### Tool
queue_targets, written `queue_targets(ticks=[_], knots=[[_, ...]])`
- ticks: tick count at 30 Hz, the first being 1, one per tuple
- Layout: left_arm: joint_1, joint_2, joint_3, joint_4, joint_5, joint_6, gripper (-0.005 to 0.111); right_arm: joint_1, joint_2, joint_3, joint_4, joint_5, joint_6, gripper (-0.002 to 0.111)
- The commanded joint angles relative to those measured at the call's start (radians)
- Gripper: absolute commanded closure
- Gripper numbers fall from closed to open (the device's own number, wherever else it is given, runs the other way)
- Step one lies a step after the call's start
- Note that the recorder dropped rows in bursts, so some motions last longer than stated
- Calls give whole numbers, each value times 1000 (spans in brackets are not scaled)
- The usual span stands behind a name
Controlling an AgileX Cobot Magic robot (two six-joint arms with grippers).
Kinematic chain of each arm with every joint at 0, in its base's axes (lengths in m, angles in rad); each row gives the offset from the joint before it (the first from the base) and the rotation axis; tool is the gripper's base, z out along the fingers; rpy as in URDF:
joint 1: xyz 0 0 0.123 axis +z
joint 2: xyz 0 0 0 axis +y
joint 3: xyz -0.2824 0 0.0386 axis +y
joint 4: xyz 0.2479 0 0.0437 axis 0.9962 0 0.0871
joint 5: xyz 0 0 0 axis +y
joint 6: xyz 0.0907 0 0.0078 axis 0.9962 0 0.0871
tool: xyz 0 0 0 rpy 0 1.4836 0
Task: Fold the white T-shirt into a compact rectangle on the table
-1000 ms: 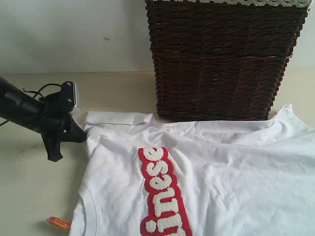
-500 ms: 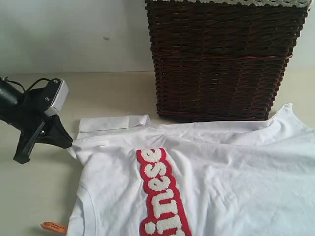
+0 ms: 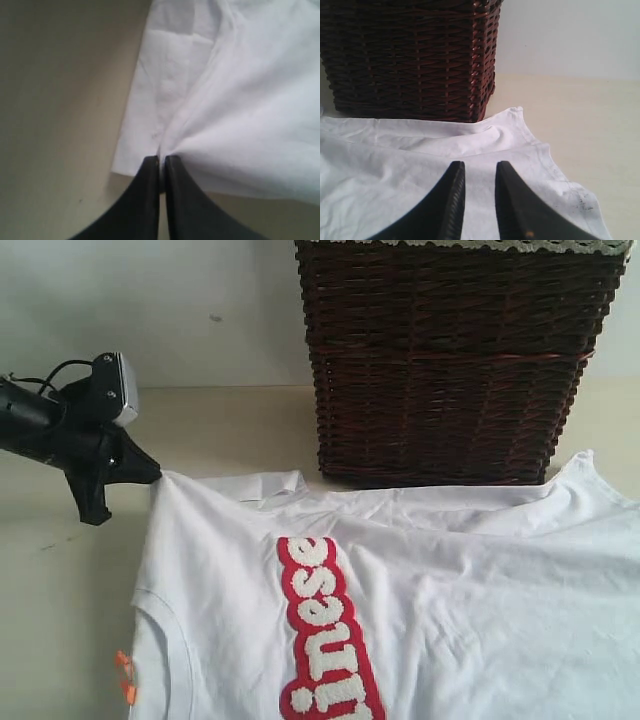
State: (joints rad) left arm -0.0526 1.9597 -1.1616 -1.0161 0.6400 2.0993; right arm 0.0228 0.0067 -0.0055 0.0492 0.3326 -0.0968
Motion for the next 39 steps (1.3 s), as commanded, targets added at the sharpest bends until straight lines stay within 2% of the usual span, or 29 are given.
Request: queue_targets(ticks=[1, 5, 12, 15, 20, 23, 25, 27, 31, 39], knots=[[-8, 5, -5, 10, -46, -1, 107, 0, -7, 6, 2, -12, -5, 85], [-8, 1, -5, 14, -98, -1, 107, 0, -7, 6, 2, -12, -5, 85], [9, 13, -5, -43, -100, -1, 104, 0, -7, 6, 2, -12, -5, 85], [9, 15, -1, -47, -91, -6, 88, 0, -7, 6, 2, -12, -5, 85], [9, 15, -1, -108, -88, -32, 45, 0, -7, 6, 2, -12, -5, 85], [9, 6, -1, -123, -90, -133, 36, 0, -7, 6, 2, -12, -5, 85], [9, -3, -1, -133, -88, -199, 37, 0, -7, 6, 2, -12, -5, 85], [4, -3, -1, -210, -71, -172, 42, 0, -7, 6, 2, -12, -5, 85], [-44, 36, -30, -330, -15, -1, 63, 0, -7, 6, 2, -12, -5, 85], [-158, 157, -119, -367, -11, -1, 92, 0, -7, 6, 2, -12, -5, 85]])
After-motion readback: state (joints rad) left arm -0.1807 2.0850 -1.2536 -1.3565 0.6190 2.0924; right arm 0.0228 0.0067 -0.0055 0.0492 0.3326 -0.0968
